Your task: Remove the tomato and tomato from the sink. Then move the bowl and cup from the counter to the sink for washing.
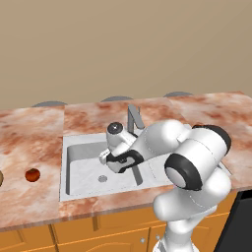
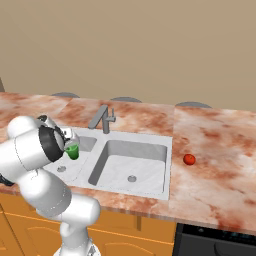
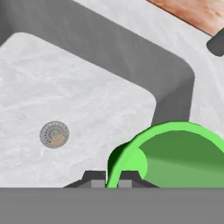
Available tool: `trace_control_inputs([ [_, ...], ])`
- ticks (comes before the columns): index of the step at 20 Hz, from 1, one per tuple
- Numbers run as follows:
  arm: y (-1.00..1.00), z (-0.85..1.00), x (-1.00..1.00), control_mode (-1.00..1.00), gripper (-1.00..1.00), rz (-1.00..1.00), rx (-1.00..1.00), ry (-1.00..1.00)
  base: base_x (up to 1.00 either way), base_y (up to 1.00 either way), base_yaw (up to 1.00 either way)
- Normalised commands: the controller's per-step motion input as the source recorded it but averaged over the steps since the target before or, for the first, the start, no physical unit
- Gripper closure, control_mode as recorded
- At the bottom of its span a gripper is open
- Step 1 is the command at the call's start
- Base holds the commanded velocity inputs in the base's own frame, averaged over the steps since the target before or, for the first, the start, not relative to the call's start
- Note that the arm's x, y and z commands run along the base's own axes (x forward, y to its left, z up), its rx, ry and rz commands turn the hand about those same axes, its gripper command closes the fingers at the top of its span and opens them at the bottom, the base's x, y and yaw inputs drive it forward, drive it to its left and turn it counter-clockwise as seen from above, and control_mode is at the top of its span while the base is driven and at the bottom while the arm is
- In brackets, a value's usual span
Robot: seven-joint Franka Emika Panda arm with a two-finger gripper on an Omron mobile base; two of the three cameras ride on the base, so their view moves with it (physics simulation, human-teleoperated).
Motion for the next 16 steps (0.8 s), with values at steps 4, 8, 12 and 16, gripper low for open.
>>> trace_control_inputs([
  [4,0.03,-0.17,0.05,-1.00,1.00,-0.08,0.00,0.00,0.00,0.00,0.00],
  [8,0.03,-0.14,0.13,-1.00,1.00,-0.08,0.00,0.00,0.00,0.00,0.00],
  [12,0.04,-0.07,0.16,-1.00,1.00,-0.05,0.00,0.00,0.00,0.00,0.00],
  [16,0.02,-0.06,0.12,-1.00,1.00,-0.05,0.00,0.00,0.00,0.00,0.00],
])
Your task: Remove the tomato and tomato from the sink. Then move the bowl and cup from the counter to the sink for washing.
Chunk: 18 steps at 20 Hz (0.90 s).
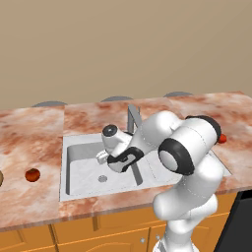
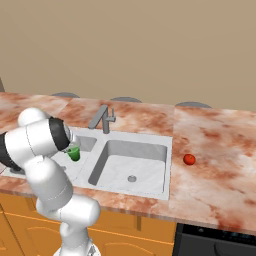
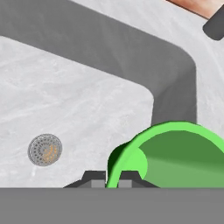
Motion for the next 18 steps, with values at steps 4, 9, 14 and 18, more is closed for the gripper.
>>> trace_control_inputs([
  [4,0.03,-0.08,0.14,-1.00,1.00,-0.04,0.00,0.00,0.00,0.00,0.00],
  [9,0.02,-0.08,0.14,-1.00,1.00,-0.03,0.00,0.00,0.00,0.00,0.00],
  [14,0.00,-0.10,0.11,-1.00,1.00,-0.02,0.00,0.00,0.00,0.00,0.00],
  [18,0.00,-0.15,0.08,-1.00,1.00,-0.03,0.00,0.00,0.00,0.00,0.00],
])
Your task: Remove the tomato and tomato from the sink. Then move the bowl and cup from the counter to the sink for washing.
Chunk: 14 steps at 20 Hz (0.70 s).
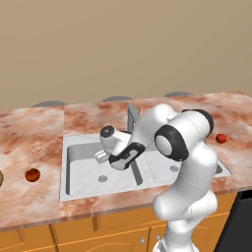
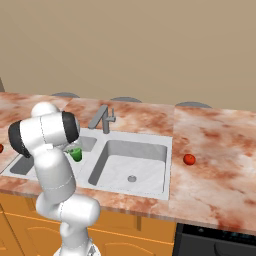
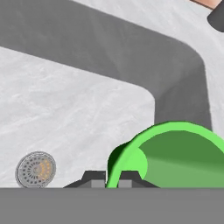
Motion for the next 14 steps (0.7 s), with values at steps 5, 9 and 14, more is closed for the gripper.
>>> trace_control_inputs([
  [5,0.00,-0.15,0.13,-1.00,1.00,-0.02,0.00,0.03,0.00,0.00,0.00],
  [9,0.00,-0.13,0.14,-1.00,1.00,-0.02,0.00,0.03,0.00,0.00,0.00],
  [14,0.00,-0.10,0.11,-1.00,1.00,-0.02,0.00,0.00,0.00,0.00,0.00],
])
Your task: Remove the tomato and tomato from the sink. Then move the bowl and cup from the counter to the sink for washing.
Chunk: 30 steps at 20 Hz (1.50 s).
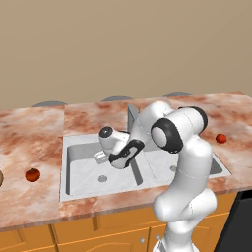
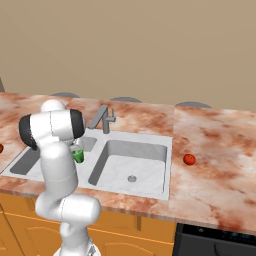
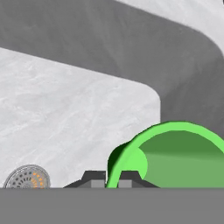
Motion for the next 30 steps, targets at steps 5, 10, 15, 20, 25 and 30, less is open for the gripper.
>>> trace_control_inputs([
  [5,0.00,-0.09,0.10,-1.00,1.00,-0.03,0.00,0.00,0.00,0.00,0.00],
  [10,0.00,-0.11,0.10,-1.00,1.00,-0.04,0.00,0.00,0.00,0.00,0.00],
  [15,0.00,-0.12,0.14,-1.00,1.00,-0.03,0.00,0.00,0.00,0.00,0.00],
  [20,0.00,-0.08,0.12,-1.00,1.00,-0.03,0.00,0.00,0.00,0.00,0.00],
  [25,0.00,-0.11,0.14,-1.00,1.00,-0.03,0.00,0.00,0.00,0.00,0.00],
  [30,0.00,-0.12,0.16,-1.00,1.00,-0.02,0.00,0.00,0.00,0.00,0.00],
])
